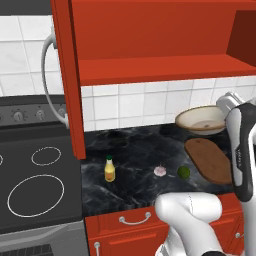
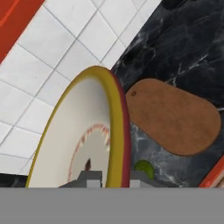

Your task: Open the cabinet. Place the bowl and condiment on the counter. Then place the lime and garlic on the cutting board.

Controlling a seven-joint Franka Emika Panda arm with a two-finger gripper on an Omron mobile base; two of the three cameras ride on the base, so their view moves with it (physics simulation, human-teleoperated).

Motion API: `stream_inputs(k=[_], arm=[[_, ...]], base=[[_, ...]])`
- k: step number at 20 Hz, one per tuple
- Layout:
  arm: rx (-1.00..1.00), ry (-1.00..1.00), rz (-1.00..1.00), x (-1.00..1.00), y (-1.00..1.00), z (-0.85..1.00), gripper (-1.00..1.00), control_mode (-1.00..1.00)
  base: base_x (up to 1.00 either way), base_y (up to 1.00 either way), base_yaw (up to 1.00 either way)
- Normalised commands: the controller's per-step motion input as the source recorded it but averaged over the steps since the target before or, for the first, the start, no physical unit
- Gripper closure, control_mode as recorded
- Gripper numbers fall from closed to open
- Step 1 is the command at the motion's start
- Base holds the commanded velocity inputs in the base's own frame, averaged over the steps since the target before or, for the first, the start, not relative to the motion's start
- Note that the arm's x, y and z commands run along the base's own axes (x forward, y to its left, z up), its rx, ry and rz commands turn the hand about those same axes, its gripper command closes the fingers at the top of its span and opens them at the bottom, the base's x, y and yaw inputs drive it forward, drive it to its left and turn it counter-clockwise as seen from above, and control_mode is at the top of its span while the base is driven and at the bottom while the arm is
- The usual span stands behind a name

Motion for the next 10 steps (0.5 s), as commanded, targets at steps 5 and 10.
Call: stream_inputs(k=[5,10], arm=[[0.18,-0.01,0.0,0.0,-0.3,-0.54,1.0,-1.0],[0.17,0.0,0.0,0.1,-0.27,-0.39,1.0,-1.0]], base=[[0.0,0.0,0.0],[0.0,0.0,0.0]])
